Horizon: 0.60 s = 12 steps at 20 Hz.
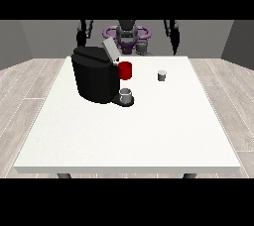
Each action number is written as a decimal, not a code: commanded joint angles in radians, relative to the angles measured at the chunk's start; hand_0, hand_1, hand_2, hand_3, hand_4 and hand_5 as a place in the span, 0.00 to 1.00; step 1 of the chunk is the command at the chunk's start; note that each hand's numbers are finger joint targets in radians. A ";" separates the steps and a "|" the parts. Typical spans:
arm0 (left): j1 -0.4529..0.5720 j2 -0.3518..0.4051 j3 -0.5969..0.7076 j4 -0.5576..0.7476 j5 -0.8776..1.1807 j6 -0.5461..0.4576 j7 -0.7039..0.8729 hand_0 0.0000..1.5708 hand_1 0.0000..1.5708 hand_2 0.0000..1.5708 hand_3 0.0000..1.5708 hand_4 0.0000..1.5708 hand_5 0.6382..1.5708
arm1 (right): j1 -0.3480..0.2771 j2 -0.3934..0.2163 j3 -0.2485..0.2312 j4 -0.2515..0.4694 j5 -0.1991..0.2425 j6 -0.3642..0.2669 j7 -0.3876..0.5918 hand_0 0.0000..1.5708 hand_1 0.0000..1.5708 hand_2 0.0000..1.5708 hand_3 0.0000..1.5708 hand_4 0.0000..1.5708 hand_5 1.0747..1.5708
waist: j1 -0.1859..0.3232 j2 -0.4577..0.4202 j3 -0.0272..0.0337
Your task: Insert the coffee pod into the coffee machine and close the lid
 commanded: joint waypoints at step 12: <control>0.095 -0.018 -0.037 -0.056 -0.036 -0.057 -0.168 0.00 0.00 0.00 0.00 0.17 1.00 | 0.053 0.059 -0.065 -0.004 -0.019 -0.106 -0.054 0.00 0.00 0.00 0.00 0.09 1.00 | -0.005 -0.095 -0.0166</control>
